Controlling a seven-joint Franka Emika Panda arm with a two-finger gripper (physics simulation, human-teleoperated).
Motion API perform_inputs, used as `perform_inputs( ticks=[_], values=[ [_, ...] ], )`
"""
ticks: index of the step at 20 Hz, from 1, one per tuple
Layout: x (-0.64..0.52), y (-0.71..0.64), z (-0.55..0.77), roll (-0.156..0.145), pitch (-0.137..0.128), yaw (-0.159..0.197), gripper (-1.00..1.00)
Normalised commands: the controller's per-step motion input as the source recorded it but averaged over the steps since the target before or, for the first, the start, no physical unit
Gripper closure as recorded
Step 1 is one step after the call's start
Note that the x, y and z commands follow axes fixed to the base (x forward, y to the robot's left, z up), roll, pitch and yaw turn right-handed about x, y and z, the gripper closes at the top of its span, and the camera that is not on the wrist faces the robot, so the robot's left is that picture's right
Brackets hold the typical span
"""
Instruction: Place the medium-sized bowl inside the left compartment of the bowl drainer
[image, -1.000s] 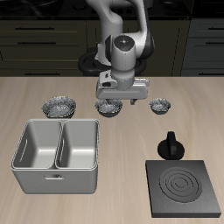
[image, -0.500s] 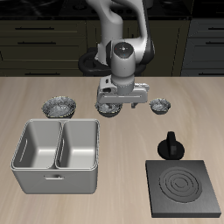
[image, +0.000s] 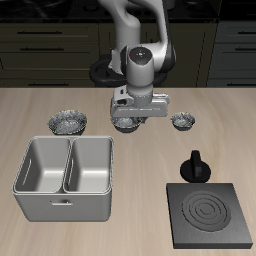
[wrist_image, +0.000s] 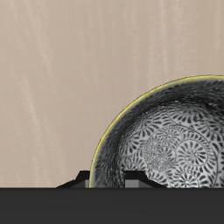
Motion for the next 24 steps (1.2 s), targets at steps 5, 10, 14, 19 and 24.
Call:
perform_inputs(
  ticks=[5, 10, 14, 19, 24],
  values=[
    [0.04, -0.06, 0.15, -0.003, -0.028, 0.024, 1.0],
    [0.05, -0.1, 0.34, -0.003, -0.052, 0.019, 1.0],
    [0.06, -0.06, 0.39, 0.005, -0.04, 0.006, 1.0],
    [0.13, -0.14, 0.54, -0.031, -0.06, 0.006, 1.0],
    [0.15, -0.11, 0.47, 0.006, -0.028, -0.019, 1.0]
  ],
)
